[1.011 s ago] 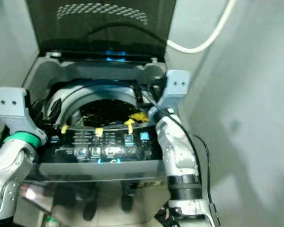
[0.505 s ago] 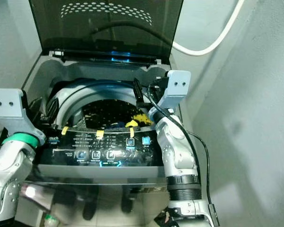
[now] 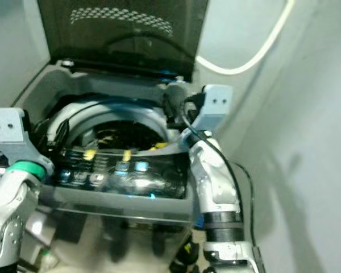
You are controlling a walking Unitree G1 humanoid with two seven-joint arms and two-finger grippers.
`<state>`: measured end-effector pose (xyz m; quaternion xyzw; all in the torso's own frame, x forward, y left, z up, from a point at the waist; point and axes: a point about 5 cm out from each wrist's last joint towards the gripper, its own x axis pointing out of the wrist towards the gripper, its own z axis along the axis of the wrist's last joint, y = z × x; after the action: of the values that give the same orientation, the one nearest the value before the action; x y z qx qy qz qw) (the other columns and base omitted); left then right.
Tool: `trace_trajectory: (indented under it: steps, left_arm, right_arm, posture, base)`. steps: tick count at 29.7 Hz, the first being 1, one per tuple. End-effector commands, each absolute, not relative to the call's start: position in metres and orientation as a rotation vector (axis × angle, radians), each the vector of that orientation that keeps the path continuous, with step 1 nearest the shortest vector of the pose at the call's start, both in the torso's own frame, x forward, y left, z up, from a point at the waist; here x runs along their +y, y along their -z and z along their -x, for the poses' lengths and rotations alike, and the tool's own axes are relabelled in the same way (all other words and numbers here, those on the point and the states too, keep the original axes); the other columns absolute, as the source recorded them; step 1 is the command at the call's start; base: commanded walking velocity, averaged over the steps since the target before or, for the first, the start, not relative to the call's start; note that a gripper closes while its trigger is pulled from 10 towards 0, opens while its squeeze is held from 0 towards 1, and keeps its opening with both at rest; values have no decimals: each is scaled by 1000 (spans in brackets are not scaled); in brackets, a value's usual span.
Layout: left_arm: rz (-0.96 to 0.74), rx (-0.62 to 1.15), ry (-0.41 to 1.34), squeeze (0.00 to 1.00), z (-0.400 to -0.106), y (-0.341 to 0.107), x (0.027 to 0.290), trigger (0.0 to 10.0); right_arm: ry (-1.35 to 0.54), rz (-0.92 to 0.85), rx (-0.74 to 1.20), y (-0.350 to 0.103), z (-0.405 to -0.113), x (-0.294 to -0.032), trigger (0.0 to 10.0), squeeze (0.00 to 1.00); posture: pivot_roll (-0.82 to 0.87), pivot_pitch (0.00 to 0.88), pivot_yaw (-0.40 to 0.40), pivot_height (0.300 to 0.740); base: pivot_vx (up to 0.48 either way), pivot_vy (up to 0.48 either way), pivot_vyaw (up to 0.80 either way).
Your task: Clothes washing
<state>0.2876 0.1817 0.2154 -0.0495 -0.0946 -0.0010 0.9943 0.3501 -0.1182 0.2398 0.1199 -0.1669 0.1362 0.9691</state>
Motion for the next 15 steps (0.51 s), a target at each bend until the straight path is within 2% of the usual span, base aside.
trace_trajectory:
  steps: [1,8,15]
  left_arm:
    - [110,-174,5,0,-286,-213,181,10000]
    - [104,-189,5,0,-286,-214,180,10000]
    - [101,-198,-3,0,-286,-215,181,10000]
  right_arm:
    - [-275,-254,-317,-234,-350,-118,10000,0]
    - [-280,-254,-317,-235,-350,-117,10000,0]
    - [-290,-254,-316,-235,-350,-116,10000,0]
  posture:
    - [134,45,12,740]
    - [134,45,12,740]
    - [134,45,12,740]
  base:
    - [0,480,0]
    - [0,460,0]
    - [0,0,0]
